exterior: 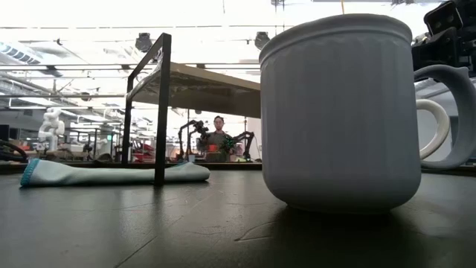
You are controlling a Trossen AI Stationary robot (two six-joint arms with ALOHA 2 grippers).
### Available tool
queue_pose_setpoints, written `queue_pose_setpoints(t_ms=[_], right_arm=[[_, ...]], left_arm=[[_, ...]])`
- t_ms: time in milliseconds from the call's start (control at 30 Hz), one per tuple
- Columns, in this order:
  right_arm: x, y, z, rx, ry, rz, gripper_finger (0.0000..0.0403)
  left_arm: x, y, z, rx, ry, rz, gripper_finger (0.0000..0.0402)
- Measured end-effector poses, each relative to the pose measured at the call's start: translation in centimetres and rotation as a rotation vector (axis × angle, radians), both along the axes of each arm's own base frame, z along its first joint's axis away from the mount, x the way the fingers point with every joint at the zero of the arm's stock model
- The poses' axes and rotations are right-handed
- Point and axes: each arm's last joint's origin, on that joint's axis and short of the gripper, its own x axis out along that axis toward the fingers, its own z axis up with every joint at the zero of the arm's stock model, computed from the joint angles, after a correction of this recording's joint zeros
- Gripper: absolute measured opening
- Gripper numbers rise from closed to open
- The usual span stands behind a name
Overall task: Stack small to large cups/mugs on shelf
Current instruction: Put the transparent mug on the shelf
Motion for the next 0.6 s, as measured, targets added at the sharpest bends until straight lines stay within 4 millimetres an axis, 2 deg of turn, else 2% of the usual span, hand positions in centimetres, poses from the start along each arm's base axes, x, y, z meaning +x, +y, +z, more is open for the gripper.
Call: queue_pose_setpoints(t_ms=[267,433,600], right_arm=[[0.0,0.0,0.0,-0.006,-0.001,0.0,0.0],[0.0,0.0,0.0,-0.006,-0.001,0.0,0.0],[0.0,0.0,0.0,-0.006,-0.001,0.0,0.0]], left_arm=[[-3.4,1.7,-3.0,-0.037,-0.103,0.064,0.0],[-5.7,2.7,-4.2,-0.075,-0.202,0.077,0.0],[-7.0,3.4,-5.6,-0.118,-0.26,0.086,0.0]])
